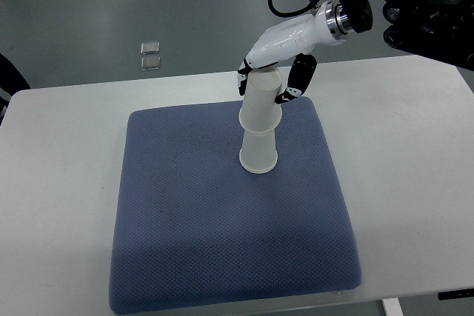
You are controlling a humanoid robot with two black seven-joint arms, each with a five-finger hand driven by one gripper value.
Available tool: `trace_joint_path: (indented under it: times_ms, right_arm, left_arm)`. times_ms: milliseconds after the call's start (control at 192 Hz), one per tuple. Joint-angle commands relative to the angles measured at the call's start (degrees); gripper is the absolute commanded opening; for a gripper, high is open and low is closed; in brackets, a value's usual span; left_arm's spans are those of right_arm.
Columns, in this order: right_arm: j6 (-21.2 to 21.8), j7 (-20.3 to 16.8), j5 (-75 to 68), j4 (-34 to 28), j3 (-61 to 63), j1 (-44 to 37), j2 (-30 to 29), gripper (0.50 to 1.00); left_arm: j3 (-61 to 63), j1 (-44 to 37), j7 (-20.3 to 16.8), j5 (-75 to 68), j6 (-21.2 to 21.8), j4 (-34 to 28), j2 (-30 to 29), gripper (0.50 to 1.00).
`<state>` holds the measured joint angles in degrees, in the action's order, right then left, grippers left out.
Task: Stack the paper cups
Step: 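Lower the held cup onto the upside-down cup on the pad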
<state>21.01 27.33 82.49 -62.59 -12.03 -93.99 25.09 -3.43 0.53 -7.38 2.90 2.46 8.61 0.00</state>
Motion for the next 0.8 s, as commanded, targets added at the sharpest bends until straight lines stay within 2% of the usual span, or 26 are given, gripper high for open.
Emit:
trace_joint_path:
  times_ms: [0, 792]
  right_arm:
    - [-0.09, 0.09, 0.13, 1.16, -0.01, 0.74, -0.30, 0.656]
    - [-0.36, -0.18, 0.75, 2.04, -0.19, 4.87, -1.44, 0.658]
  left_arm:
    - [0.00, 0.00, 0.00, 0.00, 0.00, 0.00, 0.00, 1.000]
    - [0.00, 0.00, 0.00, 0.00, 0.00, 0.00, 0.00, 1.000]
